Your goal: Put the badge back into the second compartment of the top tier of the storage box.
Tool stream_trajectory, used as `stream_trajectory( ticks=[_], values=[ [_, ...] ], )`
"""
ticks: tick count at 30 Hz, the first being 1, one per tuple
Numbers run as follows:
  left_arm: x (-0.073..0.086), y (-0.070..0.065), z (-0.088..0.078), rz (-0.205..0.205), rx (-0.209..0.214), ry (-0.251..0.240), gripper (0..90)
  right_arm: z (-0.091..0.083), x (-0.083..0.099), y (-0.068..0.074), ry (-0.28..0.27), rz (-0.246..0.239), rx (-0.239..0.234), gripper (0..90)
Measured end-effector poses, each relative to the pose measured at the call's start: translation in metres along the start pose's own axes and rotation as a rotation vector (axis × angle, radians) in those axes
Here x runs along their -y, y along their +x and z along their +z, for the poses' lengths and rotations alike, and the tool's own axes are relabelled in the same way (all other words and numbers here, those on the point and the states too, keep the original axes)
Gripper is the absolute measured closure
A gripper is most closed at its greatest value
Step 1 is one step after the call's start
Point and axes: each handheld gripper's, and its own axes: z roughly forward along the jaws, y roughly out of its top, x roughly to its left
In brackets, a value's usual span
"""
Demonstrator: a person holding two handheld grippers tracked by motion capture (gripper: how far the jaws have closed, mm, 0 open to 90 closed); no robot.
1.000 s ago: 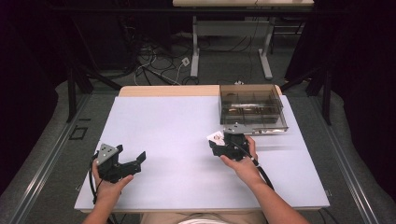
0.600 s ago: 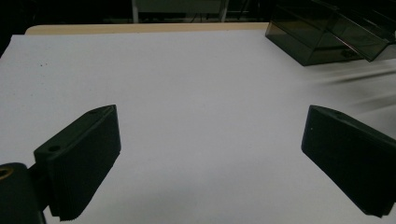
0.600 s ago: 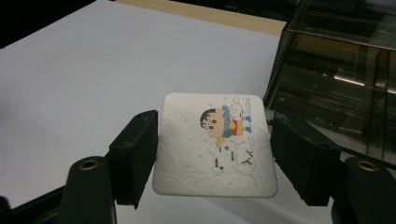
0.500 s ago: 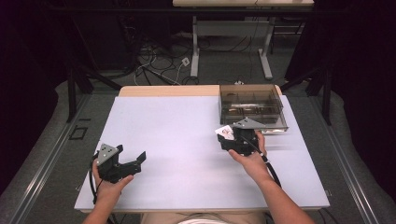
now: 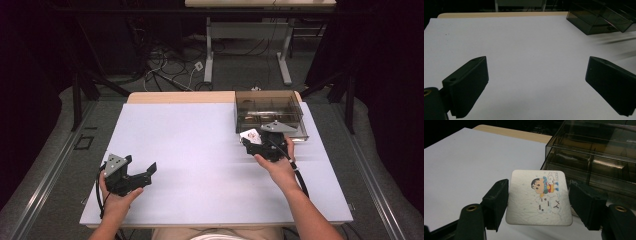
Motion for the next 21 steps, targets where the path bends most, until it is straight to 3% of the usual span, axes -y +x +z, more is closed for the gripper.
stream_trajectory(
  ticks=[9,21],
  values=[
    [0.000,0.000,0.000,-0.008,-0.006,-0.011,5.0,-0.005,-0.009,-0.004,0.015,-0.013,0.019,33.0],
    [0.000,0.001,0.000,-0.004,-0.005,-0.006,5.0,-0.005,-0.027,-0.024,0.064,-0.038,0.083,33.0]
  ],
)
